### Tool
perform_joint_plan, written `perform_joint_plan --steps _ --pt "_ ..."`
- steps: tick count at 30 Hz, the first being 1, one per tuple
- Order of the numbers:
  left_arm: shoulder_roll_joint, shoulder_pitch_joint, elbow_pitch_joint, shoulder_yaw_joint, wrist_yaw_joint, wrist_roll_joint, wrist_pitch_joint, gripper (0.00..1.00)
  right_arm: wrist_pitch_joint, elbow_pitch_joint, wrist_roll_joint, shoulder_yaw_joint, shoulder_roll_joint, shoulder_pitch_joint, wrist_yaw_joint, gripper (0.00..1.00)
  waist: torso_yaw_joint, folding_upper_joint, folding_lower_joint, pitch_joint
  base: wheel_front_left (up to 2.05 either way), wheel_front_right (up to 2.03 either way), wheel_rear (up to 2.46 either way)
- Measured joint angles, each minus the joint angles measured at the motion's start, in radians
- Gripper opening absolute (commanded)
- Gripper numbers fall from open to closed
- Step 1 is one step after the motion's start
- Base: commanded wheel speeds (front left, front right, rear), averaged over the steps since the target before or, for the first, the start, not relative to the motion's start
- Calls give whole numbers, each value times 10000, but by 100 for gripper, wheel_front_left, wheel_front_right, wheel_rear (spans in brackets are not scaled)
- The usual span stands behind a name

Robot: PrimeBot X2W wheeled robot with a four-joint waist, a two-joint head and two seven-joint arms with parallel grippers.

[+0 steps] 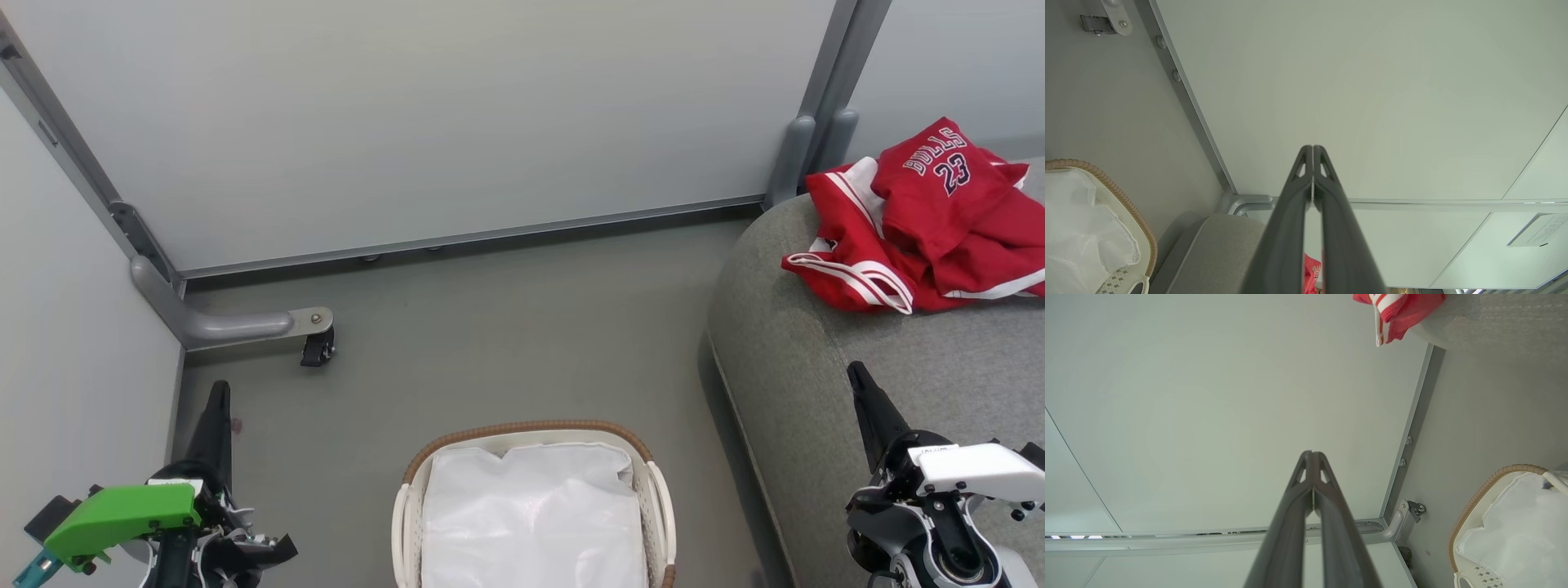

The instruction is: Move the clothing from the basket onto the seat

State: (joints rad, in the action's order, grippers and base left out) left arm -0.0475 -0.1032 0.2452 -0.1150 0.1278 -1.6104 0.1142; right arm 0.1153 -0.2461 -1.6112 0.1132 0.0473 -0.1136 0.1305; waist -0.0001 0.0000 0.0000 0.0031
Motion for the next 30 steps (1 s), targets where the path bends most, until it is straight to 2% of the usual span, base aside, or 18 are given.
perform_joint_plan --steps 30 --pt "0 0 -2 -2 0 0 0 0 0 0 0 0 0 0 0 0 0 0 0 0 0 0 0"
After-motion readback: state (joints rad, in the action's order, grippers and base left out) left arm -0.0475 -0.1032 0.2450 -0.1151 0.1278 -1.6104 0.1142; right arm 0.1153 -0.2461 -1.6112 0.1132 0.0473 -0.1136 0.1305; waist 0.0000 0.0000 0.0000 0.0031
